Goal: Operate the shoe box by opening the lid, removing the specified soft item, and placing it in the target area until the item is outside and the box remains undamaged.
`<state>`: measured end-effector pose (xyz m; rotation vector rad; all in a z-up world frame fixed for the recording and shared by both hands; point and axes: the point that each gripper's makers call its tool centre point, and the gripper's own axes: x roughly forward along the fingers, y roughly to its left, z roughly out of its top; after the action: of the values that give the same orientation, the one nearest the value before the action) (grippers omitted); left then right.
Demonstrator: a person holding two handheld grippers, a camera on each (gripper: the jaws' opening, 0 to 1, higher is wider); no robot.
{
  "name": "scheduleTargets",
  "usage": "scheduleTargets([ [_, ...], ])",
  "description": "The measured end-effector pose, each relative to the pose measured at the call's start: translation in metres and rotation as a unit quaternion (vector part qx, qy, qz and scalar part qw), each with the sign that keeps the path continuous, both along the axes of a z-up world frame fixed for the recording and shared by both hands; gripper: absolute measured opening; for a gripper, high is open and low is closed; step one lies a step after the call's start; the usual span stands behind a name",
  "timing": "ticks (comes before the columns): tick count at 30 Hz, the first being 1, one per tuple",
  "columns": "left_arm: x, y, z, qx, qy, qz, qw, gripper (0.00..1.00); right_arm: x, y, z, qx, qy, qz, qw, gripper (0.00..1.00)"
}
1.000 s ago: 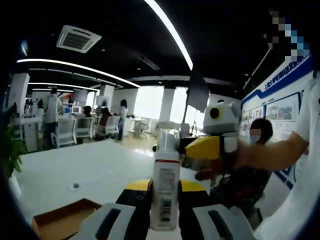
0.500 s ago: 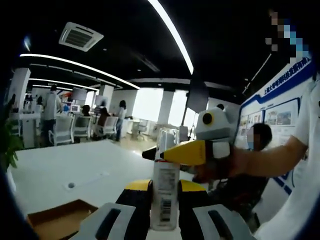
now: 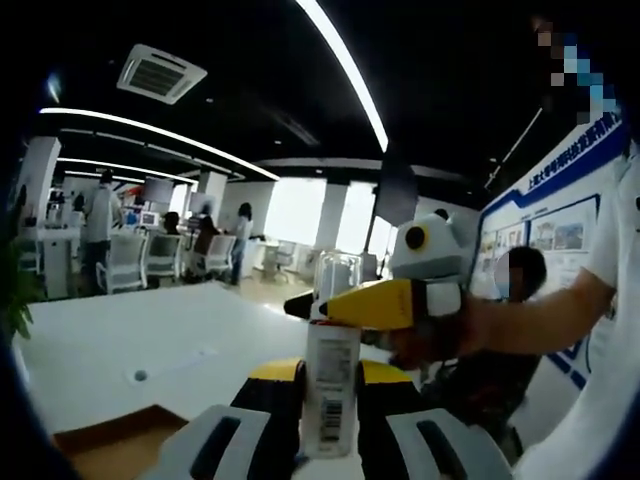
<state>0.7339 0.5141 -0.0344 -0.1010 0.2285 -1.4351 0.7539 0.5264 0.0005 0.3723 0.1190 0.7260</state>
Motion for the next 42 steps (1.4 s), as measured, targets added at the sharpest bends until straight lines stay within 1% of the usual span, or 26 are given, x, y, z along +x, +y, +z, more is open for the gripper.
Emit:
scheduleTargets([
  [4,0.002,-0.005,0.001,0.003,-0.016,0.002,0.9999,0.2,0.001,-0.006,0.0,-0.001,0.0,-0.002,1.0,0.2],
  [7,0.004,-0.009,0.001,0.005,-0.016,0.003,0.9999,0.21,0.002,-0.01,-0.001,-0.001,0.005,-0.006,1.0,0.2],
  [9,0.004,-0.012,-0.001,0.01,-0.02,0.004,0.9997,0.21,0.003,-0.014,-0.002,-0.002,0.008,-0.008,0.9999,0.2],
  [11,0.004,-0.013,-0.004,0.022,-0.03,0.003,0.9993,0.22,0.005,-0.018,-0.003,-0.002,0.009,-0.012,0.9999,0.2],
  [14,0.004,-0.015,-0.011,0.037,-0.032,-0.001,0.9988,0.24,0.007,-0.024,-0.002,0.004,0.01,-0.016,0.9998,0.2],
  [20,0.009,-0.014,-0.018,0.05,-0.03,0.004,0.9983,0.29,0.014,-0.041,-0.005,-0.005,0.012,-0.035,0.9993,0.2],
  [25,0.017,-0.005,-0.021,0.056,-0.032,0.016,0.9978,0.29,0.027,-0.062,-0.014,-0.029,0.009,-0.061,0.9977,0.2],
  [29,0.022,0.004,-0.026,0.064,-0.031,0.025,0.9972,0.29,0.034,-0.073,-0.021,-0.05,0.006,-0.074,0.996,0.2],
  [31,0.024,0.007,-0.028,0.068,-0.028,0.027,0.997,0.29,0.037,-0.077,-0.024,-0.053,0.004,-0.078,0.9955,0.2],
  [34,0.026,0.011,-0.033,0.079,-0.026,0.032,0.996,0.29,0.045,-0.093,-0.031,-0.089,-0.006,-0.097,0.9913,0.2],
  [35,0.027,0.013,-0.034,0.082,-0.025,0.033,0.9958,0.29,0.047,-0.097,-0.034,-0.094,-0.007,-0.099,0.9906,0.2],
  [37,0.03,0.016,-0.039,0.093,-0.023,0.036,0.9947,0.29,0.05,-0.107,-0.04,-0.118,-0.012,-0.113,0.9865,0.2],
  [38,0.031,0.017,-0.043,0.103,-0.024,0.038,0.9937,0.29,0.054,-0.116,-0.045,-0.131,-0.014,-0.123,0.9836,0.2],
  [40,0.033,0.02,-0.048,0.116,-0.024,0.04,0.9922,0.29,0.058,-0.125,-0.051,-0.14,-0.013,-0.131,0.9813,0.2],
  [42,0.036,0.024,-0.054,0.13,-0.019,0.042,0.9905,0.3,0.063,-0.142,-0.06,-0.154,-0.011,-0.149,0.9766,0.2],
])
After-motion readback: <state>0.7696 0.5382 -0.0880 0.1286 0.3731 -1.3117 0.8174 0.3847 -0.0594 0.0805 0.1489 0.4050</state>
